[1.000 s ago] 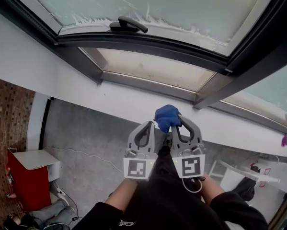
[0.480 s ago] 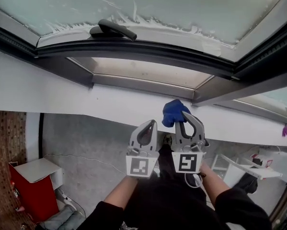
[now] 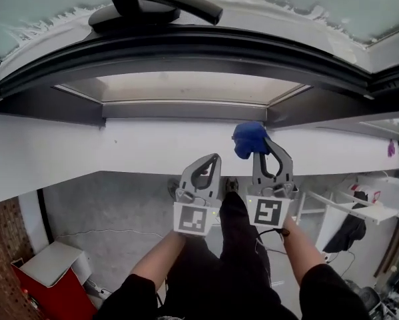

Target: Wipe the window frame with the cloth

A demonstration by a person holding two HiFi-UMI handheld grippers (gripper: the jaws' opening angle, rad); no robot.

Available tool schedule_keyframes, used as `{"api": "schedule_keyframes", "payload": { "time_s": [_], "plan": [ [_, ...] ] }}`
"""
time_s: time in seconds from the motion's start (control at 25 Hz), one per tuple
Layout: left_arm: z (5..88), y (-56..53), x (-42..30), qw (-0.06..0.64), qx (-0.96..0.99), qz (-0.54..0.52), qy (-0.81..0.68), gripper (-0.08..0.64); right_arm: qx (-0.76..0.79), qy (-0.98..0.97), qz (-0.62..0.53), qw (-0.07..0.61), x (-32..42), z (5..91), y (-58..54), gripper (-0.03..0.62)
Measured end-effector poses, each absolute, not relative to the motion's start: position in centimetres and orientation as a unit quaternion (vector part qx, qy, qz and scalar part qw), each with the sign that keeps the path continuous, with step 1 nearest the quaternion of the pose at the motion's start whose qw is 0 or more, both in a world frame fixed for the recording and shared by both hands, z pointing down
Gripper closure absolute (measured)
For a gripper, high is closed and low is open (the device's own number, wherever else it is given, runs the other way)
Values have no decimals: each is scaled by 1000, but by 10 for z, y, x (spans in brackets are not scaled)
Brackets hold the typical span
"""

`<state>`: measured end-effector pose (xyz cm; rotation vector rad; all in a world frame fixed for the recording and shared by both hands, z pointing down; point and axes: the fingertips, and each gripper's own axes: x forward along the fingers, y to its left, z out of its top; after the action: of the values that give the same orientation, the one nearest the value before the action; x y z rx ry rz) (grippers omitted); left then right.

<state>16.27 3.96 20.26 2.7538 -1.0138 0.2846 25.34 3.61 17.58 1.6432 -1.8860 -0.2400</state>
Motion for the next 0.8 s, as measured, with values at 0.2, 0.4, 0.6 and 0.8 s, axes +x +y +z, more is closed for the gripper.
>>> {"api": "schedule_keyframes", "payload": {
  "time_s": [0.2, 0.4, 0.6, 0.8],
  "plan": [
    [258, 32, 168, 52, 946, 94, -305, 555, 629, -700, -99, 325, 249, 228, 42, 569],
    [329, 24, 176, 35, 950, 71, -302, 555, 659, -675, -89, 320, 266, 313, 46, 569],
    [418, 19, 203, 57, 949, 39, -308, 555, 681, -660, -118, 294, 287, 390, 41, 569],
    [464, 21, 216, 60, 956, 21, -288, 555, 702, -649, -110, 272, 294, 446, 41, 569]
  ]
}}
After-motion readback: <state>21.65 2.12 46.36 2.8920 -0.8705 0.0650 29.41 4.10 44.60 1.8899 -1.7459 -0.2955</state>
